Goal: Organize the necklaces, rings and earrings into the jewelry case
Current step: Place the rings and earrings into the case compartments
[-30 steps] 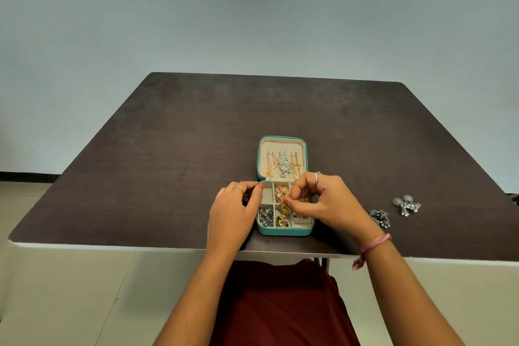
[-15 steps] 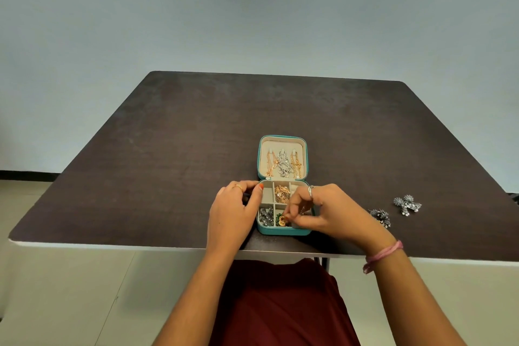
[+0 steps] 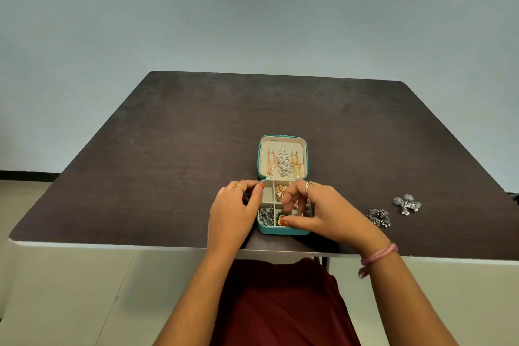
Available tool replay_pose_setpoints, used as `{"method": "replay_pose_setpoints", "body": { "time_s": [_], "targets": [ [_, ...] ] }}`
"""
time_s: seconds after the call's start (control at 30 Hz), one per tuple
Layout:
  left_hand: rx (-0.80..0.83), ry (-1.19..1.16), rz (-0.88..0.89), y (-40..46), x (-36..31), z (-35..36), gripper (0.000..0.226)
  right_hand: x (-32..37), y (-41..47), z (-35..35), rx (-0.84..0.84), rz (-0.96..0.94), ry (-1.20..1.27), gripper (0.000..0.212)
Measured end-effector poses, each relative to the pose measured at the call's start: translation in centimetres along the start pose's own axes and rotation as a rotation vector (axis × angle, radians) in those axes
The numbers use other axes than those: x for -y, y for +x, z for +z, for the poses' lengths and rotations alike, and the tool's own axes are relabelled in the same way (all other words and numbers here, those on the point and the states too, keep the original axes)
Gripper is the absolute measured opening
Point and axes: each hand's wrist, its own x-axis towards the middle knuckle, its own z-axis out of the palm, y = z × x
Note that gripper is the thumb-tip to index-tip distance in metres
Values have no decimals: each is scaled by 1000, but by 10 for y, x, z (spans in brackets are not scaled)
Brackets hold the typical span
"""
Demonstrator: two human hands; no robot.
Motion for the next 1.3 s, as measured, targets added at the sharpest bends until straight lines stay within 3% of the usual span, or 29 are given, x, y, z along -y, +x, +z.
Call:
{"method": "replay_pose_setpoints", "body": {
  "time_s": [0.57,0.9,1.3],
  "targets": [
    [-2,6,-13,1,0,0,26,-4,0,0,-70,9,43,28],
    [-15,-98,-87,3,0,0,38,-24,-32,-27,-345,76,70,10],
    [-33,-222,-137,11,-16,-11,23,-69,-79,-61,-541,262,104,7]
  ]
}}
